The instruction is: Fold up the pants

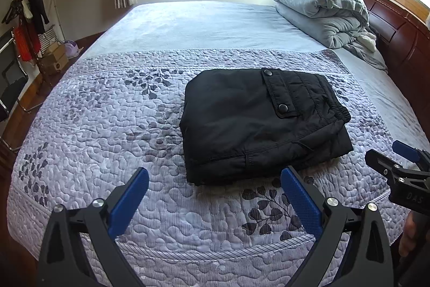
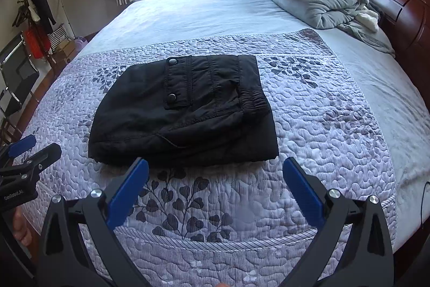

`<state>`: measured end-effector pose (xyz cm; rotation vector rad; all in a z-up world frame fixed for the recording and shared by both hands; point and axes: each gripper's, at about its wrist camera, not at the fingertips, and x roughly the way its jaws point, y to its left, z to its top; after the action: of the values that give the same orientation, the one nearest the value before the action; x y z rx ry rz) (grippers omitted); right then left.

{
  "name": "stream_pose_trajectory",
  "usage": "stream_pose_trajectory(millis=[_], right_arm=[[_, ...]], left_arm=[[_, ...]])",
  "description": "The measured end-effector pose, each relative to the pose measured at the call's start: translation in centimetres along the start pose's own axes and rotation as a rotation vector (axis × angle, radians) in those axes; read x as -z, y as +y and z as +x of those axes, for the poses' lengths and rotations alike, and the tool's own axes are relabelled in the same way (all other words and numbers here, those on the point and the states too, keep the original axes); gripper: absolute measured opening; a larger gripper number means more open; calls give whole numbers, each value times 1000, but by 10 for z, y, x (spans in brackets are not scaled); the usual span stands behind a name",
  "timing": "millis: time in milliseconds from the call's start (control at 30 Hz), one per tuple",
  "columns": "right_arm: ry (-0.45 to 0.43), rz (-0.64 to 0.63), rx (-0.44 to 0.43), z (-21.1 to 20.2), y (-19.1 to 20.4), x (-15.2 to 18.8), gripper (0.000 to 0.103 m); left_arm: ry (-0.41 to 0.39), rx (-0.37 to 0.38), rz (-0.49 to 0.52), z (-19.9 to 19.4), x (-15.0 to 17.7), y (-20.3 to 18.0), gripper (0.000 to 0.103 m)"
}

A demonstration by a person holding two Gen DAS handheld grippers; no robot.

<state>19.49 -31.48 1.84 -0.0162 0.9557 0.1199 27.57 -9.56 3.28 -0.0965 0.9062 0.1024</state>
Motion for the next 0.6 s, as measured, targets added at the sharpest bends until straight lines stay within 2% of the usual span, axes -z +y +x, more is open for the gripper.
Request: stream_pose_trajectory(millis=[600], right_arm=[[9,6,2,3,-1,2,100]], left_arm=[[8,15,-5,2,2,-1,99]])
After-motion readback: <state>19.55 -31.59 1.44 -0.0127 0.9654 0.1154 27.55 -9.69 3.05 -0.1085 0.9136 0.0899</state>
